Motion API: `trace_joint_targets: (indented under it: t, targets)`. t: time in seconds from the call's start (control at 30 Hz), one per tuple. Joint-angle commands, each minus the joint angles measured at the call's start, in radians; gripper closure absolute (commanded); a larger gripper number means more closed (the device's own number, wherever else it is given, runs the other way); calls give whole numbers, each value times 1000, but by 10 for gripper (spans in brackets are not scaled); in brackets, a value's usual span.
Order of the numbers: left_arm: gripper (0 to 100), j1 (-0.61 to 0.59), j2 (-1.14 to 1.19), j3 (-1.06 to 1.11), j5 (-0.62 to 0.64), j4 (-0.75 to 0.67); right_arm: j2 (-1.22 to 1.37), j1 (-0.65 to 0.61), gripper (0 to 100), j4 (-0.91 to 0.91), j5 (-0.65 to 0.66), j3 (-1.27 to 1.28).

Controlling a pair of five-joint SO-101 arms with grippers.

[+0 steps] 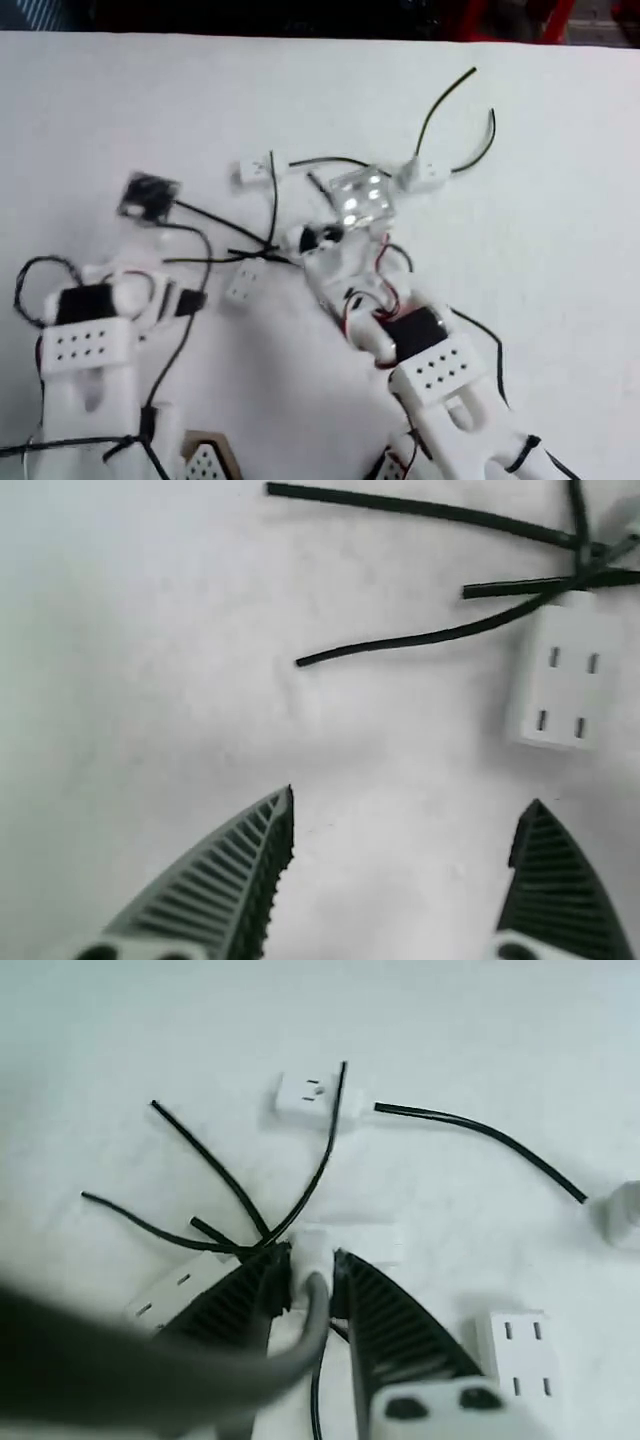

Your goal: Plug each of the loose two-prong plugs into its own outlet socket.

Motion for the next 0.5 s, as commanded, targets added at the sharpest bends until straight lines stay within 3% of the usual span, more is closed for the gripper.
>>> trace_joint_targets:
  t: [0.0,0.2,0.37,0.47]
  targets:
    - [662,-108,-30,69,6,-110,-27,-68,981,22,81,-15]
    - [664,-193,-30,195,12,-247,8,-180,981,31,149,-34]
    - [664,-223,-30,201,15,-256,231,-231,981,33,166,-163]
    - [664,-228,-30,204,15,-256,369,-259,981,33,258,-249]
